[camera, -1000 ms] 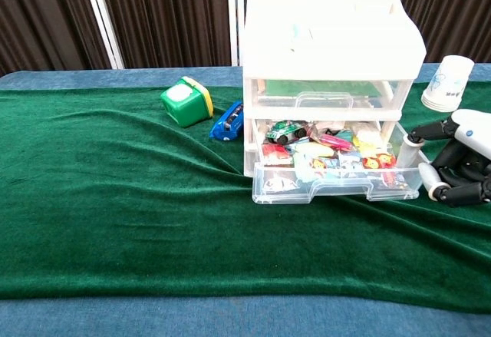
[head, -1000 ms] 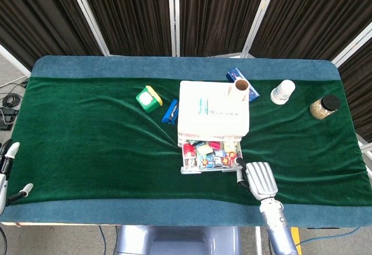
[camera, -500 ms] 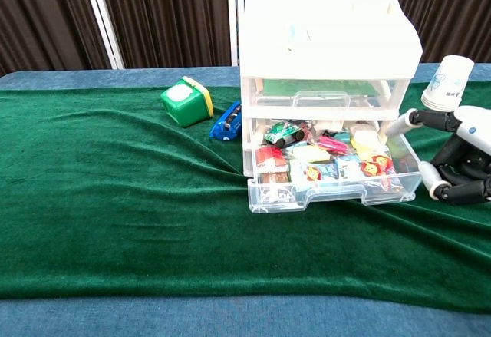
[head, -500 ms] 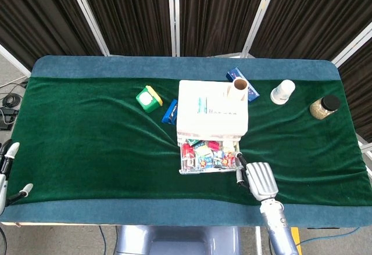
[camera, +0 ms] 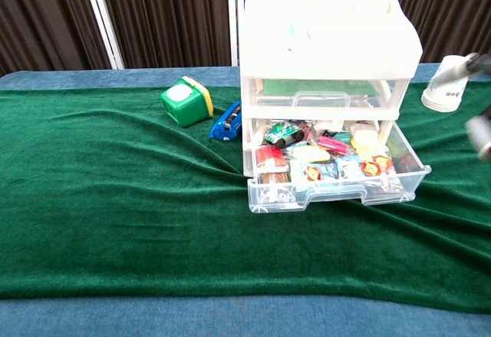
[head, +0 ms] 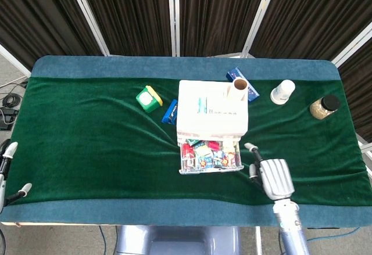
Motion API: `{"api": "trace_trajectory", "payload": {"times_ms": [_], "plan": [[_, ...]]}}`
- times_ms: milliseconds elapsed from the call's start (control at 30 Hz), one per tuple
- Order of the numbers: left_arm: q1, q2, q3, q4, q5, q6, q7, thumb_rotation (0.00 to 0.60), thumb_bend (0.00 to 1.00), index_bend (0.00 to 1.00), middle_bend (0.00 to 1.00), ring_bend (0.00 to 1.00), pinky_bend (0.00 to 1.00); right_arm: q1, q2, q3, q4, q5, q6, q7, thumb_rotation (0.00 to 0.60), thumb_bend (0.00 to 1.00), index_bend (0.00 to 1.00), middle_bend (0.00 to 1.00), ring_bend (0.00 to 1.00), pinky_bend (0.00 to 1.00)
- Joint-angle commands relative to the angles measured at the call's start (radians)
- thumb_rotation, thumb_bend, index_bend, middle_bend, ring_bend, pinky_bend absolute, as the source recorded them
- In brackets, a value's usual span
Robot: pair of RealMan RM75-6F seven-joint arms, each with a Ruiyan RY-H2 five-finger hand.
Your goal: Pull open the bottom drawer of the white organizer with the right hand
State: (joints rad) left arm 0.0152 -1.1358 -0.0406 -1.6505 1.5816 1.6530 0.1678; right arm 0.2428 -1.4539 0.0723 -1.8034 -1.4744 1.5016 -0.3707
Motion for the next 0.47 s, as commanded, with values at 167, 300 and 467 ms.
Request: {"api": "trace_trajectory", "payload": {"times_ms": [167,300,467], "plan": [[-0.002,-0.01,0.002,0.006,0.006,-0.001,0.019,0.6,0.0,0.0,0.0,0.0,0.0,-0.064,0.142,-0.005,0.075,-0.111,0.117,0.158,0.6,0.44,0.19,0.36,0.43,0.29],[-0.005,-0.017,0.004,0.013,0.008,-0.006,0.032,0.6,0.0,0.0,0.0,0.0,0.0,-0.082,0.206,-0.045,0.146,-0.133,0.098,0.215,0.6,0.28,0.05,0.03,0.03,0.02],[-0.009,-0.025,0.005,0.025,0.008,-0.016,0.045,0.6,0.0,0.0,0.0,0.0,0.0,-0.084,0.262,-0.067,0.155,-0.105,0.036,0.202,0.6,0.2,0.0,0.0,0.0,0.0]]}}
